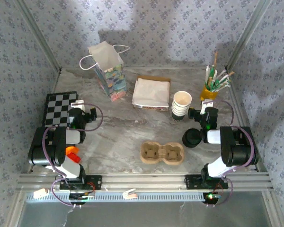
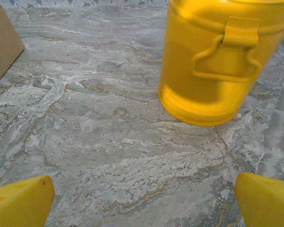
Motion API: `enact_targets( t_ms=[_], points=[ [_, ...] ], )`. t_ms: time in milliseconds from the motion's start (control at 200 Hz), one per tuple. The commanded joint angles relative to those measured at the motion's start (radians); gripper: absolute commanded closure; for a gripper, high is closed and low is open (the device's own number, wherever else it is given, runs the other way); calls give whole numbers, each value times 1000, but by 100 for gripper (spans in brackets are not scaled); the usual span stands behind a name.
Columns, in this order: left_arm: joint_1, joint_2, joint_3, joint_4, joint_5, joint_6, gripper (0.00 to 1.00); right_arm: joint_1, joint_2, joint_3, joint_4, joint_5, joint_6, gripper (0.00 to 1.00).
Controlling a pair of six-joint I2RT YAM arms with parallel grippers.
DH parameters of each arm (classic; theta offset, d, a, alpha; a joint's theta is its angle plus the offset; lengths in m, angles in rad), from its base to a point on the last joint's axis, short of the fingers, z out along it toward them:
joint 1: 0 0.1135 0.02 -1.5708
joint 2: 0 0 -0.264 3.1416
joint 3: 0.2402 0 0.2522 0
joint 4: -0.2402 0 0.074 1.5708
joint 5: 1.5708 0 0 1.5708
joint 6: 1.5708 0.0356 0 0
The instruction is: Pack the takeout coffee
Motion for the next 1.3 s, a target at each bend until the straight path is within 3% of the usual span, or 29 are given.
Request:
enact_targets(
  t_ms=[0, 1294],
  points=[
    [5, -6, 13, 30, -10, -9, 0, -3, -1, 5, 26, -5, -19, 0],
    [3, -11, 16, 22, -13, -8, 0, 7, -13, -10, 46, 20, -20, 0]
  ],
)
